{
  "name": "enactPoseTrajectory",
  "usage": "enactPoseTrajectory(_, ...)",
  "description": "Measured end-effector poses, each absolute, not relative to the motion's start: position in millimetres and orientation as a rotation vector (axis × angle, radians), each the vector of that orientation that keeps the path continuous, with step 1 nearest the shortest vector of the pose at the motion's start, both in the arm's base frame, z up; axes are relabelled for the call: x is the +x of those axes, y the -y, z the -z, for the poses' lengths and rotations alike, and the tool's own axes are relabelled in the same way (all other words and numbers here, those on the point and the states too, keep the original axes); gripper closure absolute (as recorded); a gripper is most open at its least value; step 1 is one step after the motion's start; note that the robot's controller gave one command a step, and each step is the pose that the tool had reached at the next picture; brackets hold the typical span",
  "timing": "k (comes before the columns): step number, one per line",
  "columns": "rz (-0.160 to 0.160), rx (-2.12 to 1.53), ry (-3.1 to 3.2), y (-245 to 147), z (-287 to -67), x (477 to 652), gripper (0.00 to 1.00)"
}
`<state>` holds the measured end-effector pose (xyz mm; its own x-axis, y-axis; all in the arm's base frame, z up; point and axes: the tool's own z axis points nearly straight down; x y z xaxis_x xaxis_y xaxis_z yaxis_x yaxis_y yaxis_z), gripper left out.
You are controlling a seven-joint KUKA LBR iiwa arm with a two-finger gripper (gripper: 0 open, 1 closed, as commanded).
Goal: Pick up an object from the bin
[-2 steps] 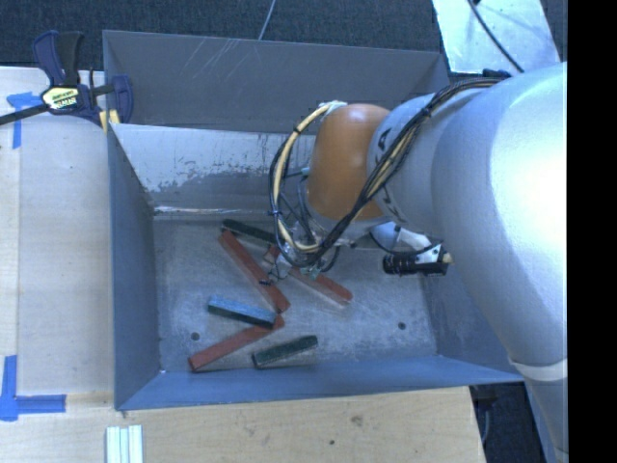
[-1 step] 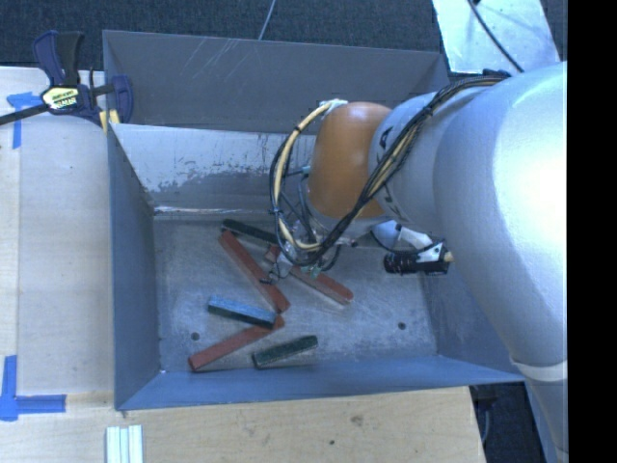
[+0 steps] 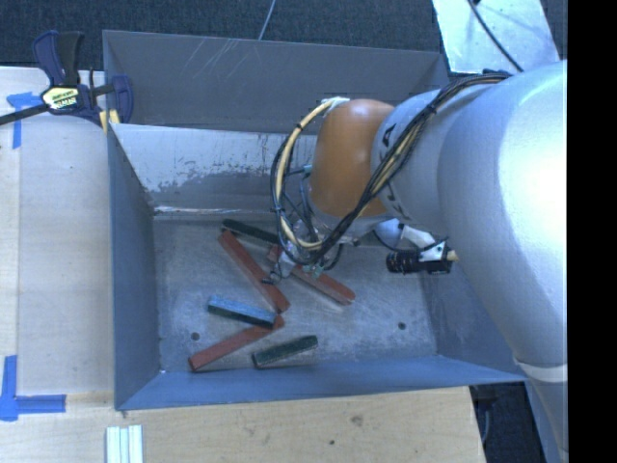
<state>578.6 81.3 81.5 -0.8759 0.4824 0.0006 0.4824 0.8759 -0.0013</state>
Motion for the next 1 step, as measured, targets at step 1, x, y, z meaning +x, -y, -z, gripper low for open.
enactPoseTrajectory(1,-0.005,-0.781,3.035,-80.9,-102.3,576.8,1.00)
